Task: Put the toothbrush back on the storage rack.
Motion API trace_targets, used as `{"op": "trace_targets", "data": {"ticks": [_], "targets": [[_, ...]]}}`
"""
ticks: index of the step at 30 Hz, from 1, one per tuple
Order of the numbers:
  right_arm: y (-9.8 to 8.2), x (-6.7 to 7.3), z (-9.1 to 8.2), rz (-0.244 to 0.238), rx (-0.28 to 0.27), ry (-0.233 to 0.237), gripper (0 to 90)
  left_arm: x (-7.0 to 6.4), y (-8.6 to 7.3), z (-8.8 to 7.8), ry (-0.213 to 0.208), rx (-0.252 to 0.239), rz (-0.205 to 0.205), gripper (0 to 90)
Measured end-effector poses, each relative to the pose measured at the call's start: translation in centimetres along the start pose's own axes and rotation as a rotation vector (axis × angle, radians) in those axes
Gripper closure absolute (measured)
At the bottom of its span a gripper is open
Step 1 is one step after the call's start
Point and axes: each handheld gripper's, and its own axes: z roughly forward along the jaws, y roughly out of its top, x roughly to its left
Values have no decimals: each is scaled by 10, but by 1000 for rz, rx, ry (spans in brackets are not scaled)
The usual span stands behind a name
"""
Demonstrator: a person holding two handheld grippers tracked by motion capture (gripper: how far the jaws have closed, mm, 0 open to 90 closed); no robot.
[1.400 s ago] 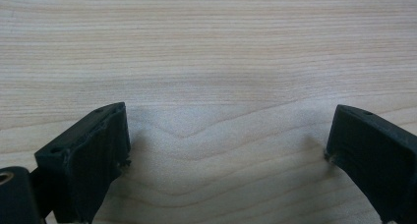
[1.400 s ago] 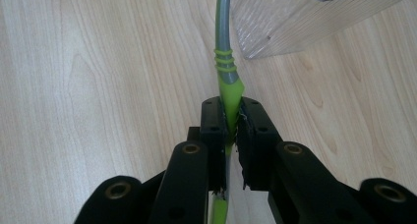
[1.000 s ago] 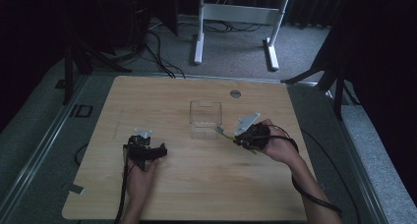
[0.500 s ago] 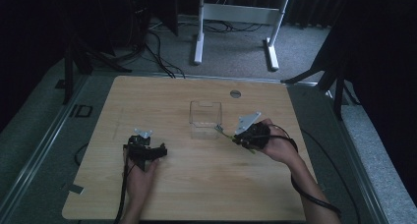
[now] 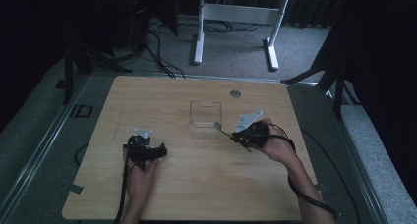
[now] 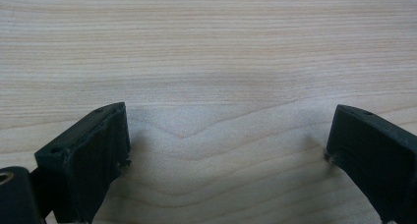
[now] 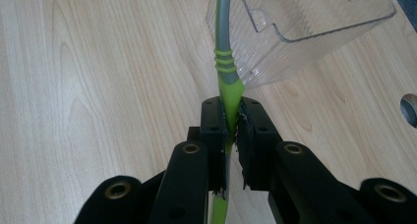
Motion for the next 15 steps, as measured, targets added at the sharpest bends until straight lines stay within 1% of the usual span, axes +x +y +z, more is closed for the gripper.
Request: {"op": "trace_targets", "data": {"ticks": [8, 12, 15], "targets": [[4, 1, 0, 6, -24, -5, 819, 0, 0, 0, 0, 0, 0, 30], [5, 1, 0, 16, -42, 0, 819, 0, 0, 0, 0, 0, 0, 30], [5, 0, 0, 24, -54, -9, 819, 0, 0, 0, 0, 0, 0, 30]]}}
